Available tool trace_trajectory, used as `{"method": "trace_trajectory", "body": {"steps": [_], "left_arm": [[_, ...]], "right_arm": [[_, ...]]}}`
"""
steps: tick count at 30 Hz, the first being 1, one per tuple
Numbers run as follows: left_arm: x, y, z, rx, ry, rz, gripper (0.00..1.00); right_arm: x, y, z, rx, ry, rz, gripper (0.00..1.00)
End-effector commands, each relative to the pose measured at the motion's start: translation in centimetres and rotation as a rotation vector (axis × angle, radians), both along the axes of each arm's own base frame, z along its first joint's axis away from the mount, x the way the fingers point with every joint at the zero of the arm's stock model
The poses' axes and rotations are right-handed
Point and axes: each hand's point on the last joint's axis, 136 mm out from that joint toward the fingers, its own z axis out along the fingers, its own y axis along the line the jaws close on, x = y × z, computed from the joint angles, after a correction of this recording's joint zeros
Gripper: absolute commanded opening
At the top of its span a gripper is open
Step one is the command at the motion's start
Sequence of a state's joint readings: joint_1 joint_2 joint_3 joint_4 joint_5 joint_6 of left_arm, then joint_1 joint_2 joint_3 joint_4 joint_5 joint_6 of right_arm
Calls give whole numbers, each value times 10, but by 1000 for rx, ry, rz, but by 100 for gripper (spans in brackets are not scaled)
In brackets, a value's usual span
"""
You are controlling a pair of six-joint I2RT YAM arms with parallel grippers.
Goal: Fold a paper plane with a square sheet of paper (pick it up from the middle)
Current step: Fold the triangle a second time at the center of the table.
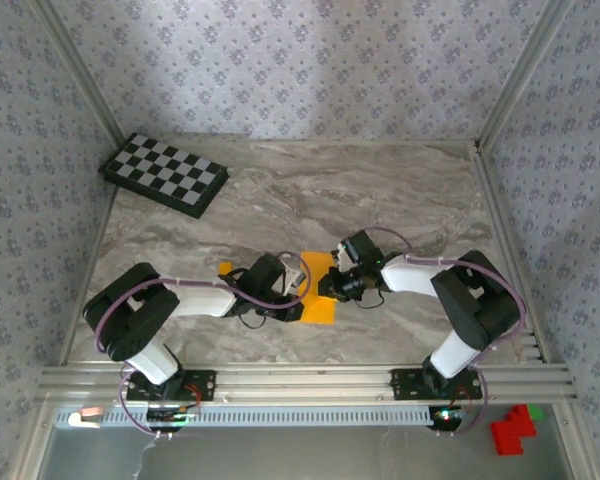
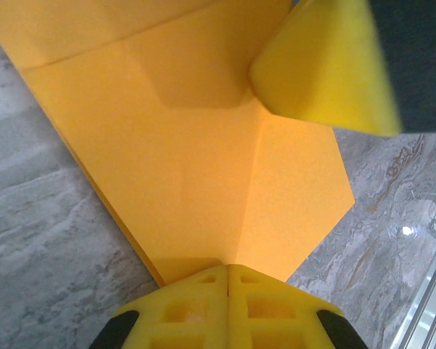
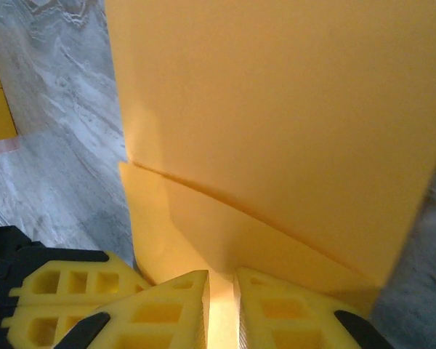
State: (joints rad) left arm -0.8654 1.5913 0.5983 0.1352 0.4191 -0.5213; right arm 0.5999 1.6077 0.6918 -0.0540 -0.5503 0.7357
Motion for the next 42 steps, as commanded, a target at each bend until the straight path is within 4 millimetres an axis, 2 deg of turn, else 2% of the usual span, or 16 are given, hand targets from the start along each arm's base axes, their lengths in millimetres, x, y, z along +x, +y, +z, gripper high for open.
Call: {"method": "trace_trajectory", "body": {"steps": [1, 6, 15, 24, 30, 35, 42], "left_arm": [[-15, 36, -35, 164, 54, 24, 0], [-15, 35, -34, 160, 55, 24, 0], [-16, 35, -33, 157, 54, 22, 0], [-16, 35, -32, 158, 52, 16, 0], [-17, 38, -33, 169, 52, 15, 0], [-18, 46, -39, 212, 54, 24, 0], [-22, 53, -46, 244, 67, 22, 0]], "right_arm": [[-6, -5, 9, -11, -12, -10, 18], [-19, 10, 11, 29, -5, 17, 15], [-30, 29, -3, 64, 35, 26, 12], [-33, 35, -13, 71, 66, 19, 11], [-37, 28, -20, 26, 85, 13, 11], [-31, 11, -28, -65, 90, -24, 10], [-26, 2, -32, -119, 87, -31, 9]]}}
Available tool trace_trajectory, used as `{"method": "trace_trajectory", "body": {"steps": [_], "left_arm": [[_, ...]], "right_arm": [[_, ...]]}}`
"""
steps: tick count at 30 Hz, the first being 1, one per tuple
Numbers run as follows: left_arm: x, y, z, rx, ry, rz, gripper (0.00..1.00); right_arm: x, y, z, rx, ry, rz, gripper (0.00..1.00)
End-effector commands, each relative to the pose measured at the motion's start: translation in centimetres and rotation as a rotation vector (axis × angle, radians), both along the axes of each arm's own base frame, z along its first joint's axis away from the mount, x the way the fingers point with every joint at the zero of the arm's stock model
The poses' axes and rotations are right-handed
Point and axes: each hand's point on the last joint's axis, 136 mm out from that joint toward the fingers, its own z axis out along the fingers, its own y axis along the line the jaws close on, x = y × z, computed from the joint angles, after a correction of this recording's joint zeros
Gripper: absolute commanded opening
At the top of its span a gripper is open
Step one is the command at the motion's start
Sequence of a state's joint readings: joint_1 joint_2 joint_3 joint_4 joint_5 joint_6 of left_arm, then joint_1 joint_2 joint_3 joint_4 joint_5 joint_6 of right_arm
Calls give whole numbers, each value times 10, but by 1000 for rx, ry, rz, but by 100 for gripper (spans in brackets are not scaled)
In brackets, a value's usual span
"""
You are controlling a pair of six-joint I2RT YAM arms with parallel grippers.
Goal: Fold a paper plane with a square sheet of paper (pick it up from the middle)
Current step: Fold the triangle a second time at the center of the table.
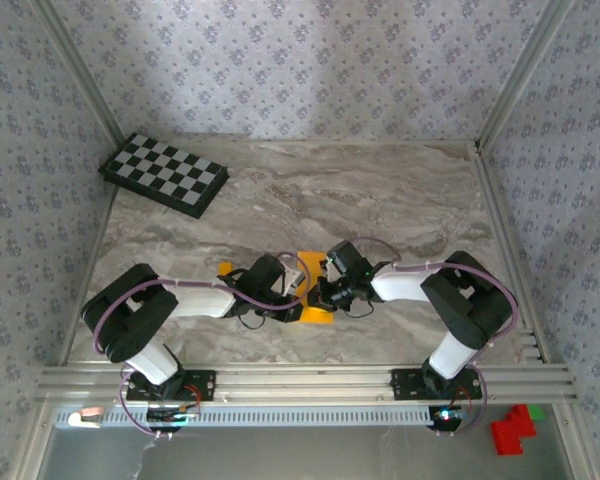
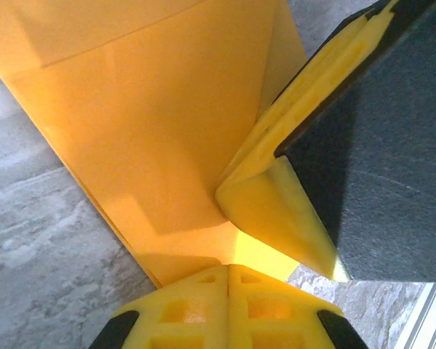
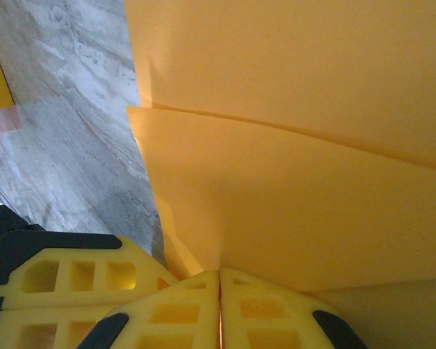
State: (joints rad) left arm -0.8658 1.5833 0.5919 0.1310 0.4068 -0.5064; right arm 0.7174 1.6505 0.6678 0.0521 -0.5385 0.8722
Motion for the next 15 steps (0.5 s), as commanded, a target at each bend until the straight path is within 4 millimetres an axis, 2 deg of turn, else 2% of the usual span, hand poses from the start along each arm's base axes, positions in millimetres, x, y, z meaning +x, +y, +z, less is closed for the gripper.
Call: {"method": "trace_trajectory", "body": {"steps": [1, 15], "left_arm": [[-22, 51, -47, 240, 83, 28, 0], [-28, 56, -55, 264, 108, 16, 0]], "right_arm": [[1, -29, -22, -142, 32, -44, 9], [19, -48, -23, -140, 30, -83, 9]]}}
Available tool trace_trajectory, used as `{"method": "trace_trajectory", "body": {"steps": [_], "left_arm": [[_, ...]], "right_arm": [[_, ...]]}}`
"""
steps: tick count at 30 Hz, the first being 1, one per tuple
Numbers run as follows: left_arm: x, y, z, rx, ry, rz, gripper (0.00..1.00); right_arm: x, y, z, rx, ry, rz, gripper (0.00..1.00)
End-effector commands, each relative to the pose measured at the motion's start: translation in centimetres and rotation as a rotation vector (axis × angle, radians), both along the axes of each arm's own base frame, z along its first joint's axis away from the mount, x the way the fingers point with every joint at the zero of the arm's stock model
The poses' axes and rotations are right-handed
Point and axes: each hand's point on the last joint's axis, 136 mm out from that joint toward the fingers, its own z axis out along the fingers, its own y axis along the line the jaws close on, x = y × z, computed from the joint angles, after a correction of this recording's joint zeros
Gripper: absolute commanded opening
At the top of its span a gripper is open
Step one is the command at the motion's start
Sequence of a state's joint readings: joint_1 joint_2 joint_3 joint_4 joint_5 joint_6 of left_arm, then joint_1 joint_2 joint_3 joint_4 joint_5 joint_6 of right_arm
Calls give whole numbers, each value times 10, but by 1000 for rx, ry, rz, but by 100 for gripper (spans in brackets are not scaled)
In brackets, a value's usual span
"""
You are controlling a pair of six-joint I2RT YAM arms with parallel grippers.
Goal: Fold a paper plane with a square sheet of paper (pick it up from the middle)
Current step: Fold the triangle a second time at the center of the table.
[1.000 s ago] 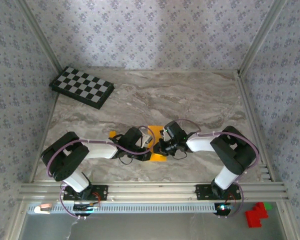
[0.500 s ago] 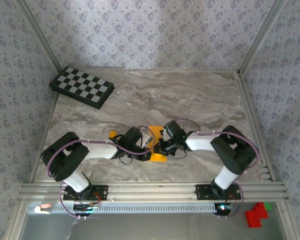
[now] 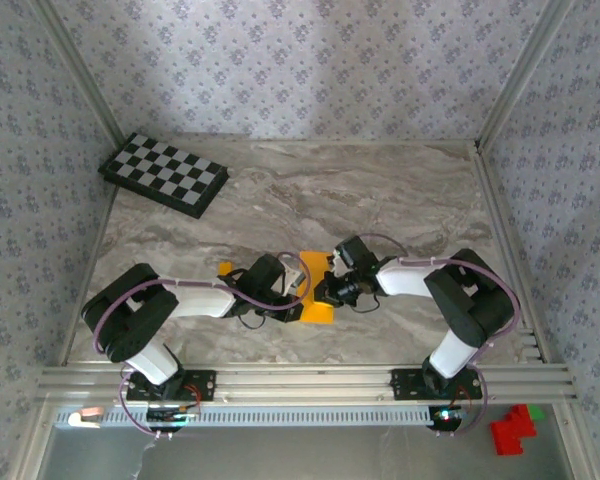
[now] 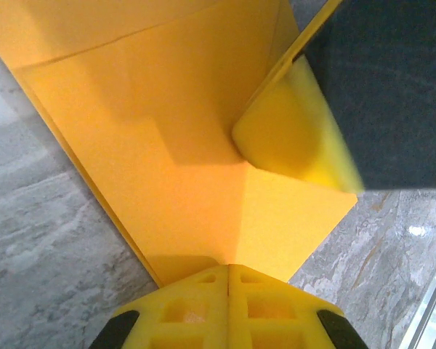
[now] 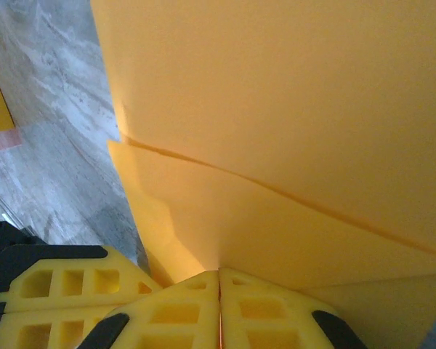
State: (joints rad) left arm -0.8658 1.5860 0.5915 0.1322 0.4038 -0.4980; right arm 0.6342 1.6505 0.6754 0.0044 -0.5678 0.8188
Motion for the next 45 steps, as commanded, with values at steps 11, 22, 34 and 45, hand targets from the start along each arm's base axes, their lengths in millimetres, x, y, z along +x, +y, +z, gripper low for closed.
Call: {"method": "trace_trajectory", "body": {"steps": [11, 22, 34, 45], "left_arm": [[-31, 59, -57, 274, 123, 18, 0], [-31, 56, -55, 266, 124, 15, 0], [-20, 23, -22, 170, 84, 25, 0], [34, -7, 49, 13, -51, 163, 21]], "right_arm": [[16, -52, -28, -153, 36, -101, 9], [34, -77, -30, -164, 40, -145, 9], [61, -98, 22, -131, -98, -165, 10], [20, -103, 53, -316, -280, -98, 22]]}}
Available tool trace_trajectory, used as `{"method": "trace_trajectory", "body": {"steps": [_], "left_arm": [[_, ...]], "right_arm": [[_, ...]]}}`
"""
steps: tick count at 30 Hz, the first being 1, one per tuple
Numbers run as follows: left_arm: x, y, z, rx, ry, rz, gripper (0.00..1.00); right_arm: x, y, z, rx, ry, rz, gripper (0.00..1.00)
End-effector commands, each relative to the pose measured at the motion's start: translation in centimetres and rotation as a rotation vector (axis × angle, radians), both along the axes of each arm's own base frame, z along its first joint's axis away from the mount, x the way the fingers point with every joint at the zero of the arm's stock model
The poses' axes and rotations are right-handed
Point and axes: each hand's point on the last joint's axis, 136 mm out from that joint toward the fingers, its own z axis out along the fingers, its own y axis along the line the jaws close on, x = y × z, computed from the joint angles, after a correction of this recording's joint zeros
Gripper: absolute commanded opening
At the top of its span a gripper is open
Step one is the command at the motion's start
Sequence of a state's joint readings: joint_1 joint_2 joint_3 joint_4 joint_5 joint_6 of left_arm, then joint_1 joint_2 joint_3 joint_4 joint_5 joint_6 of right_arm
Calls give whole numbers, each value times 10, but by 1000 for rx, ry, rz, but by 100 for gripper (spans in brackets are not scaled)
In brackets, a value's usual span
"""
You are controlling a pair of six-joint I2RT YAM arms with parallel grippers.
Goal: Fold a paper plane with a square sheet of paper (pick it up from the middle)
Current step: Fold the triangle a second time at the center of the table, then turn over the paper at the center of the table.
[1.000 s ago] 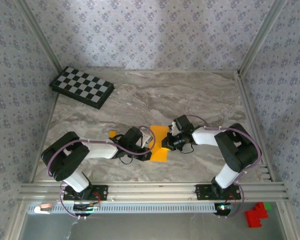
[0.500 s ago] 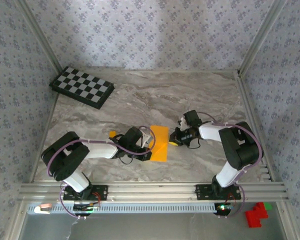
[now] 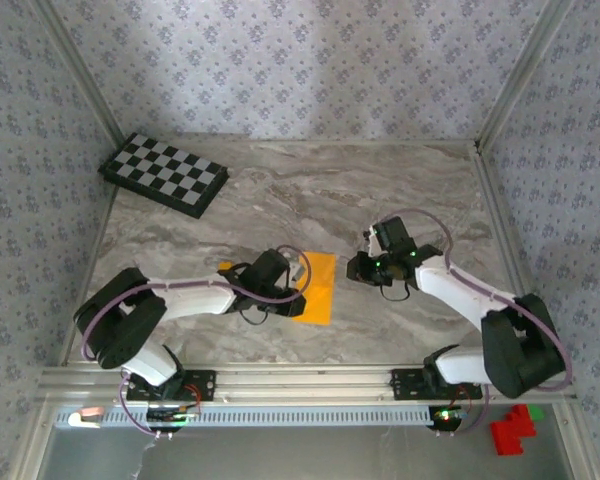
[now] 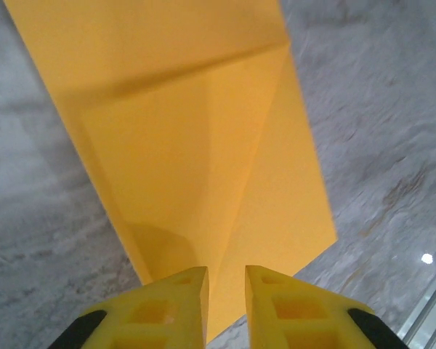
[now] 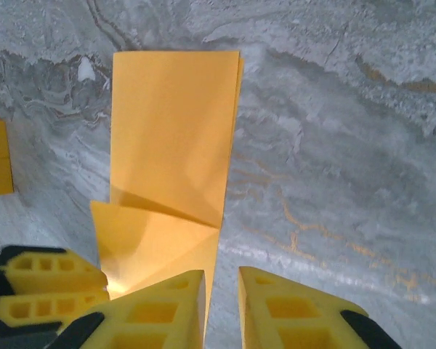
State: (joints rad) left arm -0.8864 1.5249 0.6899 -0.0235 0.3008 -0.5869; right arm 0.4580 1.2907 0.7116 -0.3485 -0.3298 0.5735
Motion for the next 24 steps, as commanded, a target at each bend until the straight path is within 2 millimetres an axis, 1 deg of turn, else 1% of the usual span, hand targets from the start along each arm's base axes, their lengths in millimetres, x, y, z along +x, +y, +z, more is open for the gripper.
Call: {"method": "trace_trajectory", "body": {"steps": [1, 4, 7, 10, 12, 14, 17, 19, 22, 24], "left_arm": [[24, -3, 23, -31, -42, 66, 21], [37, -3, 21, -35, -31, 83, 19], [43, -11, 16, -37, -28, 65, 16], [49, -18, 8, -33, -19, 50, 14], [54, -17, -2, -10, -17, 57, 13], [59, -11, -13, 18, -9, 85, 11], [62, 0, -22, 35, -15, 147, 9], [60, 6, -30, 42, -3, 193, 8], [54, 21, -42, 68, 22, 270, 6], [49, 29, -46, 75, 24, 316, 5]], "right_arm": [[-21, -15, -11, -137, 8, -5, 24], [-32, -9, -8, -166, -9, 19, 30], [-40, 0, -7, -172, -11, 42, 35], [-46, 6, -9, -178, 5, 31, 38], [-53, 12, -14, -174, 21, 38, 39], [-61, 21, -19, -165, 43, 56, 40], [-69, 31, -23, -160, 64, 88, 41], [-71, 39, -24, -131, 77, 94, 41], [-72, 50, -26, -81, 97, 90, 41], [-73, 58, -26, -55, 100, 89, 42]]}}
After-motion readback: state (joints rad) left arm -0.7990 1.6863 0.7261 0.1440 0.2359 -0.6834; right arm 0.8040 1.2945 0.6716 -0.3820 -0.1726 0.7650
